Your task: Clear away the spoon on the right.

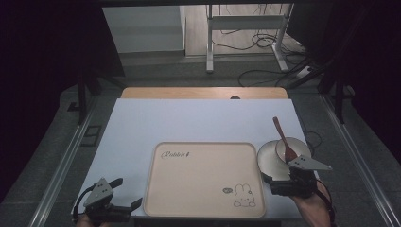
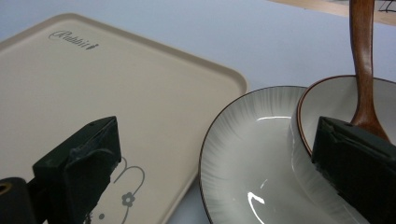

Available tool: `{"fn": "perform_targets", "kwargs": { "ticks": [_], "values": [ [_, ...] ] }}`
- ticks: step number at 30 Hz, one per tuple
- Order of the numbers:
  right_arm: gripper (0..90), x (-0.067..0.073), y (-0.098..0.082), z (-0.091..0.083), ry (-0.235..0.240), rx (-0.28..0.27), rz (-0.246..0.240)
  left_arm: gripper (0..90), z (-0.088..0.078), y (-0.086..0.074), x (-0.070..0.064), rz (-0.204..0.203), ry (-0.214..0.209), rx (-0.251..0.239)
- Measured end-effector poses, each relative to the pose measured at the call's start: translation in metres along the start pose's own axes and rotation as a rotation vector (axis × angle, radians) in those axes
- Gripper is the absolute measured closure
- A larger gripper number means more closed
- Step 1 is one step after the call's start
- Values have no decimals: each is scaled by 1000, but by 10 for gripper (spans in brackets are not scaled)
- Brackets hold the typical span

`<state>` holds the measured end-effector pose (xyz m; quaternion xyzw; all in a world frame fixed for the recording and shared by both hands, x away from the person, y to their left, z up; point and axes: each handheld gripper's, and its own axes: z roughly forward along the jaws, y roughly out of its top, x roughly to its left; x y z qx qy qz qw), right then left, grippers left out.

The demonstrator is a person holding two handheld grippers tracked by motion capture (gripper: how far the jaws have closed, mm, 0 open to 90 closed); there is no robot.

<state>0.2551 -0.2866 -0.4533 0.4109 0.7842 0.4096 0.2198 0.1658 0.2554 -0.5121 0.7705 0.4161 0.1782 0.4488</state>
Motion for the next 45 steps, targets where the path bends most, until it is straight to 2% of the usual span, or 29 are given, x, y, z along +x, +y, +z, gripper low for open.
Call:
{"fn": "perform_targets", "kwargs": {
  "ticks": [7, 11, 15, 23, 32, 41, 45],
  "values": [
    [1, -2, 8, 2, -24, -4, 0, 6, 0, 0, -1, 6, 2, 1],
    [0, -4, 15, 4, -46, -4, 17, 6, 0, 0, -1, 10, 5, 2],
    [0, -9, 21, 11, -90, 29, 14, 6, 0, 0, -1, 14, 7, 4],
    [4, -18, 25, 17, -106, 59, 6, 6, 0, 0, -1, 15, 7, 5],
    [94, -32, 35, 19, -128, 78, 29, 6, 0, 0, -1, 15, 7, 5],
    [118, -44, 44, 25, -128, 107, 29, 6, 0, 0, -1, 15, 7, 6],
    [142, -53, 50, 31, -145, 117, 33, 6, 0, 0, -2, 15, 6, 5]
  ]
}}
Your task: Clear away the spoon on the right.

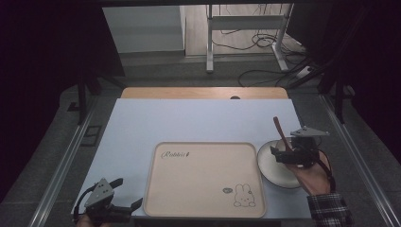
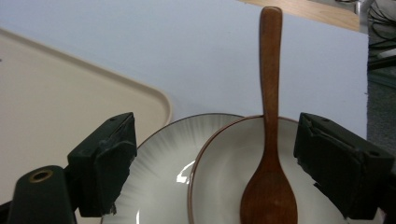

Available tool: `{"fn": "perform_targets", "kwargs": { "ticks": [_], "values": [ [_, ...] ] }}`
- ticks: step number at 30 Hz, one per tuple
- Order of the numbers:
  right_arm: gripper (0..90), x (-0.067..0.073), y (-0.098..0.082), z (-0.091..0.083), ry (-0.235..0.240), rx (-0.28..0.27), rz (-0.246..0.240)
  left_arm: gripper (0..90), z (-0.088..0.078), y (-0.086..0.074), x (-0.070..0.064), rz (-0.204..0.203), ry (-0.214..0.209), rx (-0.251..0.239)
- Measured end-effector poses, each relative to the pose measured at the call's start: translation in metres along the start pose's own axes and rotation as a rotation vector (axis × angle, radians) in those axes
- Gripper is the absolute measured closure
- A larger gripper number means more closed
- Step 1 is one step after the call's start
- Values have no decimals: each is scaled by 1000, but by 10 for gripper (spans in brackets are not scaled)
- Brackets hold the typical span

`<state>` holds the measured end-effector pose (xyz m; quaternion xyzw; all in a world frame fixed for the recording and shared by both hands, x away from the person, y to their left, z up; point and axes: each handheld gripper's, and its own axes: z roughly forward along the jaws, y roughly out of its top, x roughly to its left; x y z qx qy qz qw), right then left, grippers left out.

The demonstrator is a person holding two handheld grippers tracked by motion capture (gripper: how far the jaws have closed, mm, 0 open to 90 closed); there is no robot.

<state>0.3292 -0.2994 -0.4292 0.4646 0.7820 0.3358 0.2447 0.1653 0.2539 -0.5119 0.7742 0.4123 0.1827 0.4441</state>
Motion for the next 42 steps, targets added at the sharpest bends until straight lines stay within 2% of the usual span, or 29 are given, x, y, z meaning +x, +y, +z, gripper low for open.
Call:
{"fn": "perform_targets", "kwargs": {
  "ticks": [20, 23, 32, 42],
  "values": [
    [345, -17, 25, 18, -47, 50, -30, 6, 0, 0, 0, 2, 0, 2],
    [394, -19, 29, 24, -52, 59, -52, 6, 0, 0, 0, 1, -1, 2],
    [523, -24, 38, 38, -67, 94, -70, 6, 0, 0, 0, 3, -1, 4],
    [600, -30, 45, 54, -69, 141, -76, 6, 0, 0, 0, 6, -1, 5]
  ]
}}
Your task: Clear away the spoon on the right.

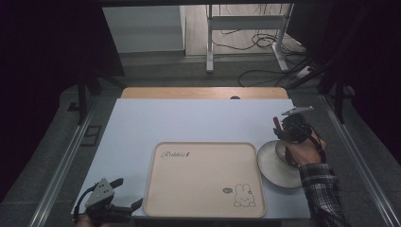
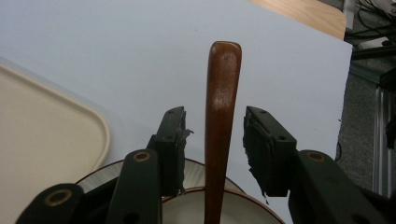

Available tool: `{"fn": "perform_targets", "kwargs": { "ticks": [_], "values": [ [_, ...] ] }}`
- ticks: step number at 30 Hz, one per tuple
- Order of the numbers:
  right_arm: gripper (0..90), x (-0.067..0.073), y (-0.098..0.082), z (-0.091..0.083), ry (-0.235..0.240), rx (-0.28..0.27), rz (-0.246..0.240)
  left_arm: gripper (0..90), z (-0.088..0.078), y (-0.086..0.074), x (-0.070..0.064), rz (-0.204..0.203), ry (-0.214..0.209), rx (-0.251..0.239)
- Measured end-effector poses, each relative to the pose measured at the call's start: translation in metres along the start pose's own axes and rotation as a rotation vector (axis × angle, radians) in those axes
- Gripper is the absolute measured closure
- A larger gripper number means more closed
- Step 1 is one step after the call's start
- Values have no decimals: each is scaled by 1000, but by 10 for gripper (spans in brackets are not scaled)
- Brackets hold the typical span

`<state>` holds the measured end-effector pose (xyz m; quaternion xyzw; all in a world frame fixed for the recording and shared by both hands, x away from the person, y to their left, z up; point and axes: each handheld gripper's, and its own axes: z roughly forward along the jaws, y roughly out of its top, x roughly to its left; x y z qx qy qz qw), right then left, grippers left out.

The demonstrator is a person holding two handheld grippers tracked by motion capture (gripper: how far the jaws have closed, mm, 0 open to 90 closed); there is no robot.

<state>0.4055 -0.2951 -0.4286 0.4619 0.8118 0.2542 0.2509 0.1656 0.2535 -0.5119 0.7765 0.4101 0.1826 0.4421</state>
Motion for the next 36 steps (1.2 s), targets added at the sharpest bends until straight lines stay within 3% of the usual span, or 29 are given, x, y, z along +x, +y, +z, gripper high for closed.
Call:
{"fn": "perform_targets", "kwargs": {
  "ticks": [6, 8, 10, 14, 19, 36],
  "values": [
    [650, -2, 1, 10, 5, 24, 12, 6, 0, 0, 0, 2, -1, 0],
    [754, -1, 0, 15, 6, 37, 0, 6, 0, 0, 0, 4, 0, 2],
    [761, -1, 0, 15, 8, 37, 0, 6, 0, 0, 0, 4, 0, 2],
    [770, -5, 2, 8, 53, 28, 37, 7, 0, 0, 0, 5, -1, 2],
    [770, -8, 7, -3, 69, 31, 35, 7, 1, 0, -1, 12, 1, 6],
    [770, -4, 35, -40, 110, 45, -20, 7, 1, 0, -2, 14, 4, 5]
  ]
}}
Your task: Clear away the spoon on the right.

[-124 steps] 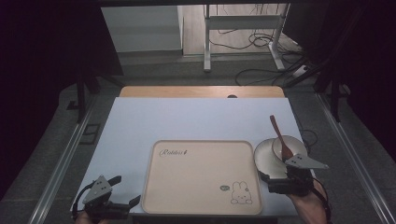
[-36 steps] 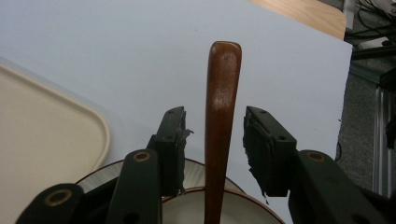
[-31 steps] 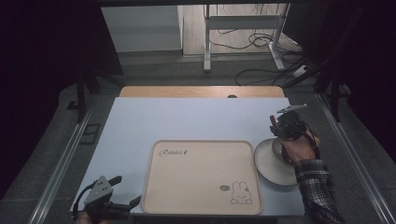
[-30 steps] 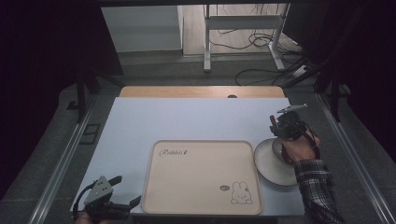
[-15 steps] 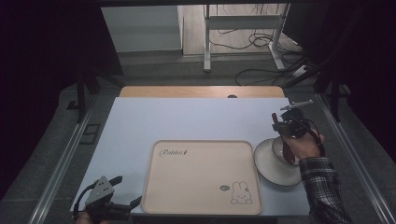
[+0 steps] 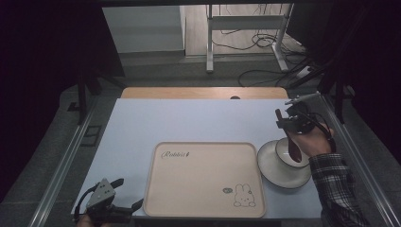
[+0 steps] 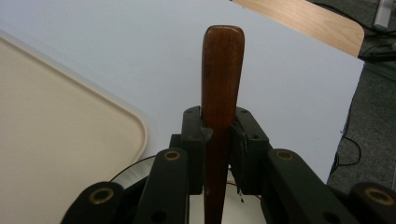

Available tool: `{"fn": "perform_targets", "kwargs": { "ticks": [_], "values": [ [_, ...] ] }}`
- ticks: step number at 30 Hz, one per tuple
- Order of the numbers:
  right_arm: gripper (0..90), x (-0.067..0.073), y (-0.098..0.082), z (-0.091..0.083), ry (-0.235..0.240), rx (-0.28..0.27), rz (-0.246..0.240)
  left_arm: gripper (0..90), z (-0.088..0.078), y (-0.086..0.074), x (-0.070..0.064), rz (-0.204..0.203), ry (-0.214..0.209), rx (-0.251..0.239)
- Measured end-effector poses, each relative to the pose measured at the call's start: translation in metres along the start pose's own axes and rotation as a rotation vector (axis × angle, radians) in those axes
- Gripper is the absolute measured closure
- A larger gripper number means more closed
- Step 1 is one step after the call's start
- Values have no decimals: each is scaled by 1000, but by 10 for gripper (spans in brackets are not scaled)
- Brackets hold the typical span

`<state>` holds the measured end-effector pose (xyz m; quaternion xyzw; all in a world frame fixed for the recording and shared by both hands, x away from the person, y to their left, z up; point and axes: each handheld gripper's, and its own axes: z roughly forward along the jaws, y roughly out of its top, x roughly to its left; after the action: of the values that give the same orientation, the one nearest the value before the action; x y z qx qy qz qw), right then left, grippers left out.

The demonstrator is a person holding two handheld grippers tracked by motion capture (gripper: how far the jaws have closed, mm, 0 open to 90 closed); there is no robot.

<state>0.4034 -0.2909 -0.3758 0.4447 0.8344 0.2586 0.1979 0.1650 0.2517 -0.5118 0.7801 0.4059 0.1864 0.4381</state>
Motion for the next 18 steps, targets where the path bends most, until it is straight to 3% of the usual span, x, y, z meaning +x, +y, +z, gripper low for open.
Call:
{"fn": "perform_targets", "kwargs": {
  "ticks": [12, 18],
  "values": [
    [771, 13, 10, -22, 39, 23, -36, 7, 0, 0, 0, 6, 1, 2],
    [771, 29, 8, -26, 64, 61, -69, 8, 0, 0, -1, 9, 2, 1]
  ]
}}
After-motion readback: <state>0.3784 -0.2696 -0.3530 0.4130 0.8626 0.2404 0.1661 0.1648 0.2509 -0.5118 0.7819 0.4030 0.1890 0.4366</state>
